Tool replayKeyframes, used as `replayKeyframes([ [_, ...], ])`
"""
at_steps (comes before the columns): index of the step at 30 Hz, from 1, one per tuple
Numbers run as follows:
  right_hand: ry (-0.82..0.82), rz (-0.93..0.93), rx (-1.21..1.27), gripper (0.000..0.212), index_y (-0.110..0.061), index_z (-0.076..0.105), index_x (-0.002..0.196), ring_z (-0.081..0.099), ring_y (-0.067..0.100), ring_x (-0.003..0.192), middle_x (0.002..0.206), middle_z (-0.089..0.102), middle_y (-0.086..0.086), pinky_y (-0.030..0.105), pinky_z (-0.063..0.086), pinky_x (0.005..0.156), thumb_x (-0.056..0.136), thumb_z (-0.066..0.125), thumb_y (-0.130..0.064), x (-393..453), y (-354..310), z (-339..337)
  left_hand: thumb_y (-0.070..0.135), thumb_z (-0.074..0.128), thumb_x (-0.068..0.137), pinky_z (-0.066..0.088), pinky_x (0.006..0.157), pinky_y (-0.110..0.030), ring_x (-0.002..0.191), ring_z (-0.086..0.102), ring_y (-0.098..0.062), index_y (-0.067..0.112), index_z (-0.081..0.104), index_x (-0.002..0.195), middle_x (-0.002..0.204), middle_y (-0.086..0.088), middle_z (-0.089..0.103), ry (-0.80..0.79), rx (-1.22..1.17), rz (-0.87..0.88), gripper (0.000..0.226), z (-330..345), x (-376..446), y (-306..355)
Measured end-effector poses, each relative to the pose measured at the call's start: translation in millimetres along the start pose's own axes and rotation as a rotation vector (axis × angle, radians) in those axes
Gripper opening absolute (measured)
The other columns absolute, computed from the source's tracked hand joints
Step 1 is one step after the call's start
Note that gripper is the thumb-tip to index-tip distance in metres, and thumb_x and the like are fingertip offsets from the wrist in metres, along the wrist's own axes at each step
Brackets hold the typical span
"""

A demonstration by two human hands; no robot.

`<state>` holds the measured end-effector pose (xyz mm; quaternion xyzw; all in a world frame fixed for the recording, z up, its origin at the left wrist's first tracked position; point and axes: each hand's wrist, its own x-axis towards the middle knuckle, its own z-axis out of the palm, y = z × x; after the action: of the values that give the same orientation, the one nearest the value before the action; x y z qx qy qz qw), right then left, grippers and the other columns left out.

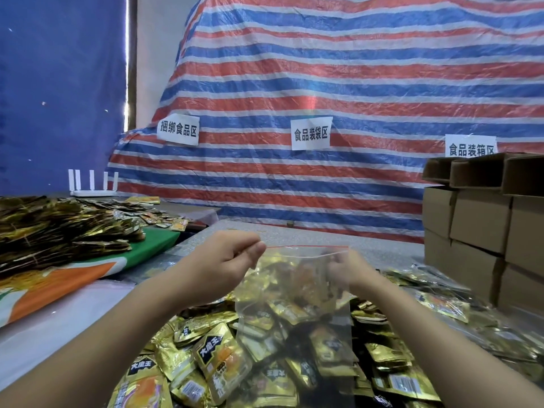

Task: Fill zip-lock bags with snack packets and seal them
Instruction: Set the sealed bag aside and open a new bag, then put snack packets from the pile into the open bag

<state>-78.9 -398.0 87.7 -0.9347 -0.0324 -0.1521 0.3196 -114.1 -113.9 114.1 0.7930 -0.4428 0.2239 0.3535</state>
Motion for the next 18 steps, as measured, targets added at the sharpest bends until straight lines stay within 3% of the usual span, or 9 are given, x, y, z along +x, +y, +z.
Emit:
replayKeyframes([
  [3, -0.174, 0.017, -0.224, 0.03, -0.023, 0.065, 0.121, 0.063, 0.019, 0.111, 0.122, 0.067, 0.001, 0.04, 0.054, 0.092, 0.096, 0.052, -0.014, -8, 10, -3, 0.039, 0.043, 0.097, 0.039, 0.057, -0.03, 0.058, 0.048, -0.009, 0.021, 0.054, 0.069, 0.062, 0.005, 0.052, 0.014, 0.014, 0.01, 0.035, 1, 2, 2],
  [5, -0.183, 0.035, -0.328, 0.027, -0.026, 0.059, 0.121, 0.057, 0.019, 0.116, 0.134, 0.06, 0.002, 0.041, 0.047, 0.101, 0.101, 0.041, -0.028, -11, 15, 0, 0.038, 0.042, 0.097, 0.042, 0.059, -0.037, 0.06, 0.05, -0.013, 0.015, 0.056, 0.071, 0.063, 0.0, 0.055, 0.025, 0.018, 0.016, 0.037, 3, 3, 4],
  [7, -0.161, 0.028, -0.321, 0.037, -0.028, 0.051, 0.126, 0.06, 0.016, 0.108, 0.131, 0.06, -0.001, 0.038, 0.05, 0.095, 0.097, 0.044, -0.049, -14, 14, 5, 0.038, 0.042, 0.097, 0.043, 0.06, -0.041, 0.061, 0.052, -0.019, 0.011, 0.056, 0.072, 0.065, -0.006, 0.057, 0.029, 0.026, 0.021, 0.039, 6, 4, 7],
  [8, -0.156, 0.026, -0.301, 0.053, -0.029, 0.046, 0.134, 0.061, 0.015, 0.107, 0.131, 0.059, -0.002, 0.036, 0.052, 0.092, 0.09, 0.053, -0.058, -13, 13, 8, 0.038, 0.042, 0.097, 0.043, 0.06, -0.042, 0.061, 0.051, -0.02, 0.01, 0.055, 0.072, 0.065, -0.007, 0.056, 0.026, 0.028, 0.02, 0.04, 7, 4, 8],
  [10, -0.168, 0.038, -0.285, 0.079, -0.028, 0.039, 0.144, 0.06, 0.015, 0.109, 0.133, 0.059, -0.003, 0.033, 0.053, 0.091, 0.078, 0.068, -0.06, -10, 11, 12, 0.039, 0.042, 0.097, 0.041, 0.06, -0.041, 0.062, 0.05, -0.021, 0.009, 0.054, 0.072, 0.066, -0.009, 0.056, 0.018, 0.04, 0.017, 0.041, 9, 4, 9],
  [11, -0.174, 0.037, -0.303, 0.079, -0.028, 0.043, 0.143, 0.06, 0.014, 0.108, 0.131, 0.06, -0.003, 0.031, 0.053, 0.09, 0.076, 0.069, -0.059, -8, 9, 14, 0.039, 0.042, 0.097, 0.041, 0.06, -0.04, 0.061, 0.05, -0.02, 0.008, 0.055, 0.073, 0.065, -0.009, 0.055, 0.017, 0.045, 0.017, 0.041, 9, 4, 10],
  [14, -0.184, 0.029, -0.383, 0.045, -0.023, 0.067, 0.114, 0.065, 0.015, 0.094, 0.106, 0.071, -0.002, 0.028, 0.051, 0.075, 0.085, 0.063, -0.057, 2, 2, 18, 0.038, 0.042, 0.097, 0.041, 0.06, -0.039, 0.061, 0.05, -0.019, 0.007, 0.055, 0.073, 0.064, -0.007, 0.054, 0.018, 0.049, 0.018, 0.041, 11, 3, 10],
  [16, -0.211, 0.032, -0.405, 0.029, -0.022, 0.07, 0.092, 0.064, 0.015, 0.081, 0.086, 0.068, -0.004, 0.026, 0.047, 0.064, 0.09, 0.063, -0.051, 6, -6, 18, 0.039, 0.042, 0.097, 0.042, 0.06, -0.04, 0.062, 0.05, -0.021, 0.007, 0.054, 0.073, 0.065, -0.007, 0.053, 0.005, 0.043, 0.008, 0.042, 12, 3, 9],
  [18, -0.259, 0.048, -0.419, 0.027, -0.018, 0.069, 0.09, 0.06, 0.012, 0.074, 0.082, 0.064, -0.004, 0.022, 0.044, 0.059, 0.092, 0.065, -0.045, 10, -14, 19, 0.04, 0.042, 0.098, 0.042, 0.061, -0.041, 0.063, 0.051, -0.022, 0.006, 0.054, 0.074, 0.065, -0.007, 0.053, -0.009, 0.037, 0.0, 0.043, 12, 3, 7],
])
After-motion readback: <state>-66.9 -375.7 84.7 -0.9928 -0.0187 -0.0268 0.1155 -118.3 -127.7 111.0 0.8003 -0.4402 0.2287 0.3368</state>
